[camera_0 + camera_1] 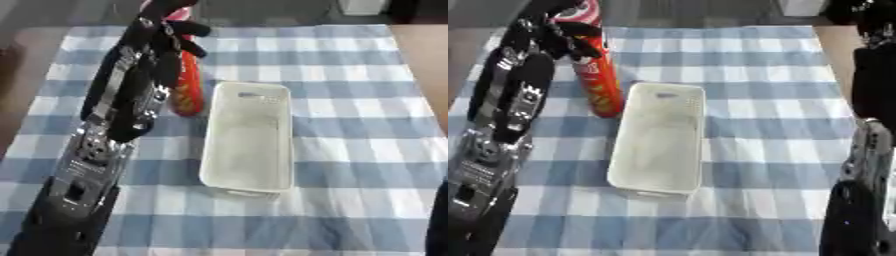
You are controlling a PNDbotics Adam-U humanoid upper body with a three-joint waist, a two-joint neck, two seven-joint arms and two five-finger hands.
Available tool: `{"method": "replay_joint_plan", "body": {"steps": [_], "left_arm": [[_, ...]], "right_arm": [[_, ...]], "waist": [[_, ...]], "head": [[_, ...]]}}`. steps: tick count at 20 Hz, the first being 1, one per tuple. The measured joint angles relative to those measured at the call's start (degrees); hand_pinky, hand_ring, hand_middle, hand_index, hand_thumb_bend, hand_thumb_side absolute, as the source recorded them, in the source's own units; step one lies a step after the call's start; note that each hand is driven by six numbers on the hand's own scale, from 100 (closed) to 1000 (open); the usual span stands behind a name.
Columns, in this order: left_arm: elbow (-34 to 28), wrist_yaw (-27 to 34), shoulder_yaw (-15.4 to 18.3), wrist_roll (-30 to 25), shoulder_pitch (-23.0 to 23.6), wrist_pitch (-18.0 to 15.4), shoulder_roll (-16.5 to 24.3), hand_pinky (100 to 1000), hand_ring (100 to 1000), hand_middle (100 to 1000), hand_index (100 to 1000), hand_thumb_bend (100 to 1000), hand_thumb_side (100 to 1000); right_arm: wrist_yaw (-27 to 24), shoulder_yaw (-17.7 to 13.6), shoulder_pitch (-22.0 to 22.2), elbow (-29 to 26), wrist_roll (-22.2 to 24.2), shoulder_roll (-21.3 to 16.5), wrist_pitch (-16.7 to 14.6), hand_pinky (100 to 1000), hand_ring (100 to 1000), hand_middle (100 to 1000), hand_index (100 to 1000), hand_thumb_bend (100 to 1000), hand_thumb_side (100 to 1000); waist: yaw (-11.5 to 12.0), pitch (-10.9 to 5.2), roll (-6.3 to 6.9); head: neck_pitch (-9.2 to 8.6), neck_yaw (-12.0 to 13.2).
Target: Pick up objects on the table and place them in the box.
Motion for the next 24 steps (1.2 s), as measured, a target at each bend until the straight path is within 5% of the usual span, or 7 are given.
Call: {"method": "replay_joint_plan", "body": {"steps": [8,13,14,15,24], "left_arm": [[0.0,8.2,-0.8,7.3,-4.5,1.8,4.2,622,790,891,980,103,652],[0.0,9.2,-0.2,10.3,-8.5,2.3,7.5,640,796,887,972,165,378],[0.0,8.5,-0.2,10.1,-9.2,2.3,8.6,639,795,886,973,166,388],[0.0,7.7,0.0,9.8,-9.9,2.3,9.6,655,805,890,969,148,302],[0.0,-2.9,0.4,-1.2,-14.8,0.5,22.4,760,869,937,972,242,239]], "right_arm": [[-0.3,0.2,0.5,0.0,0.7,-0.4,0.6,875,915,928,897,100,534],[-0.4,0.3,0.5,0.0,1.2,-0.4,0.9,874,912,927,894,100,533],[-0.5,0.4,0.5,0.0,1.3,-0.4,0.9,873,912,927,894,100,533],[-0.5,0.5,0.5,0.0,1.4,-0.4,0.9,874,913,926,893,100,534],[-0.6,0.8,0.5,0.0,2.2,-0.9,1.6,878,918,924,891,100,533]], "waist": [[-0.3,-0.05,0.29],[-0.4,-0.05,0.23],[-0.5,-0.05,0.23],[-0.6,-0.05,0.25],[-1.3,-0.05,0.99]], "head": [[-0.02,0.0],[-0.12,0.0],[-0.16,0.0],[-0.20,0.0],[-1.76,0.1]]}}
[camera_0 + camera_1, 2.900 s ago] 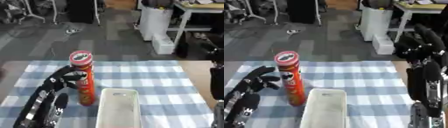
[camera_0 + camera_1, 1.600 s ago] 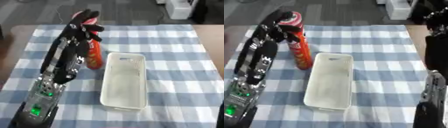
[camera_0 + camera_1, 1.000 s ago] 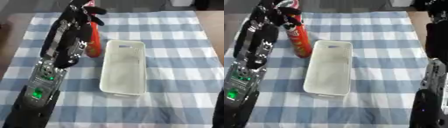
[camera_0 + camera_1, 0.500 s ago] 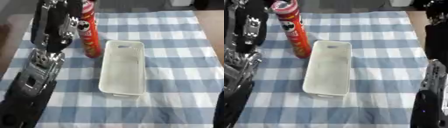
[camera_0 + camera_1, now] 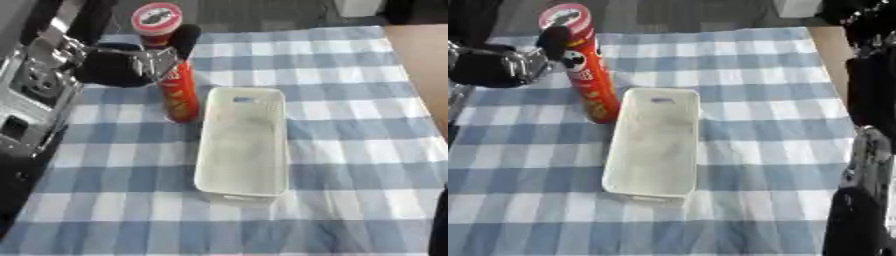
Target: Pick up objects on the table and place them in the box.
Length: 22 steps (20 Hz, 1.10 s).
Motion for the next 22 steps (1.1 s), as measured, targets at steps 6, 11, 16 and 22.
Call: {"method": "replay_joint_plan", "body": {"steps": [6,11,16,22], "left_arm": [[0.0,-8.5,0.8,-9.5,-3.4,-1.6,5.0,859,922,972,991,371,241],[0.0,-15.8,0.8,-15.3,-5.5,-1.4,7.4,890,941,983,984,411,268],[0.1,-20.1,0.8,-20.8,-8.3,-0.1,7.7,898,956,989,969,412,286],[3.5,-21.1,0.7,-25.1,-12.2,-0.4,7.8,941,980,998,970,434,303]], "right_arm": [[-0.3,0.1,0.5,0.0,0.4,-0.5,0.4,883,923,922,889,100,533],[-0.4,0.2,0.5,0.0,0.9,-0.5,0.7,887,927,920,886,100,532],[-0.5,0.4,0.5,0.0,1.4,-1.0,1.0,889,929,915,883,100,533],[-0.7,0.4,0.8,0.0,2.0,-1.5,1.4,886,929,910,882,100,532]], "waist": [[-0.4,0.00,0.55],[-0.8,0.00,0.93],[-1.1,0.00,1.10],[-1.3,0.00,1.50]], "head": [[-2.42,-0.1],[-4.63,-0.1],[-5.36,-0.1],[-5.39,-0.1]]}}
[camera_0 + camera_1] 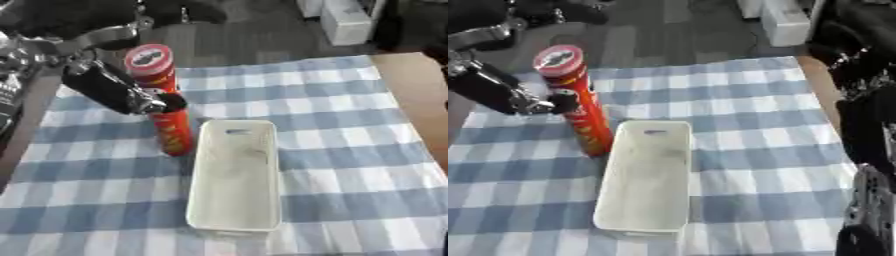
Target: Pick up objects on the table and place them in the box.
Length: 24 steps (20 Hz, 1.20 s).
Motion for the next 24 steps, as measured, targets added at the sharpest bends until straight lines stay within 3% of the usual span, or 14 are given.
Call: {"method": "replay_joint_plan", "body": {"steps": [5,6,7,11,12,13,15,24], "left_arm": [[3.8,-1.8,-0.9,-1.9,-2.1,-1.0,0.0,923,970,1000,1000,418,377],[4.6,-2.3,-1.2,-2.5,-2.4,-1.1,0.0,881,953,1000,1000,366,457],[5.4,-2.7,-1.4,-3.0,-2.7,-1.1,0.0,881,953,1000,1000,366,457],[8.8,-2.8,-2.4,-5.2,-3.6,-0.4,-0.3,831,935,996,1000,146,581],[9.7,-1.9,-2.7,-5.6,-3.7,-0.1,-0.8,803,924,993,1000,100,658],[10.8,-0.3,-3.0,-5.9,-3.9,0.1,-1.3,806,925,994,1000,100,649],[13.6,4.7,-3.6,-6.4,-4.4,0.8,-2.3,776,916,991,1000,100,771],[25.1,27.8,-5.1,-9.2,-5.2,3.8,-4.4,734,898,983,1000,100,876]], "right_arm": [[-0.2,0.0,0.0,0.0,0.4,0.0,0.1,879,924,906,881,100,531],[-0.2,0.0,0.0,0.1,0.5,0.0,0.1,876,923,905,880,100,531],[-0.2,0.0,0.0,0.1,0.6,0.0,0.1,876,923,905,880,100,531],[-0.3,0.0,0.0,0.4,0.7,0.0,0.2,871,921,903,879,100,531],[-0.3,0.0,0.0,0.4,0.7,0.0,0.2,871,921,902,879,100,531],[-0.4,0.0,0.0,0.4,0.8,0.0,0.2,871,921,902,879,100,531],[-0.5,0.0,0.0,0.5,0.9,0.0,0.2,869,919,901,878,100,530],[-0.7,0.0,-0.4,1.1,1.2,0.0,0.3,866,914,899,877,100,529]], "waist": [[-0.2,0.00,0.08],[-0.2,0.00,0.08],[-0.2,0.00,0.08],[-0.3,0.00,0.07],[-0.3,0.00,0.05],[-0.3,0.00,0.02],[-0.3,0.01,-0.07],[-0.4,0.34,-0.27]], "head": [[0.00,0.1],[0.00,0.1],[0.00,0.1],[0.00,0.3],[0.00,0.4],[0.00,0.5],[0.00,0.5],[-0.01,1.2]]}}
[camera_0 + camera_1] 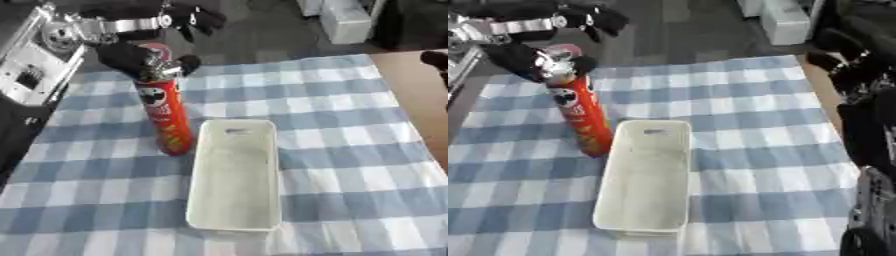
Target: Pick up objects on the table and place them in the box.
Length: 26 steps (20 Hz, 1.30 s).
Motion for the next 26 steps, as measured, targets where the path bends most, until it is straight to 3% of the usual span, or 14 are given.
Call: {"method": "replay_joint_plan", "body": {"steps": [7,18,26], "left_arm": [[5.2,10.1,-0.2,-2.4,-0.4,1.8,-0.7,732,891,978,1000,100,887],[7.7,10.3,0.0,-3.0,-1.2,1.2,-0.1,741,891,972,1000,100,866],[10.0,9.2,0.6,-2.2,-5.0,0.2,0.4,746,886,964,1000,100,833]], "right_arm": [[0.0,0.0,-0.5,0.3,0.1,0.0,0.1,863,908,897,875,100,527],[0.0,0.0,-0.5,0.5,0.2,0.1,0.1,862,905,895,872,100,526],[0.0,0.0,-0.5,0.7,0.4,0.1,0.4,865,908,894,870,100,526]], "waist": [[-0.1,0.30,-0.35],[-0.2,0.30,-0.59],[-0.2,0.30,-0.26]], "head": [[-0.56,1.3],[-1.03,1.7],[-1.03,1.8]]}}
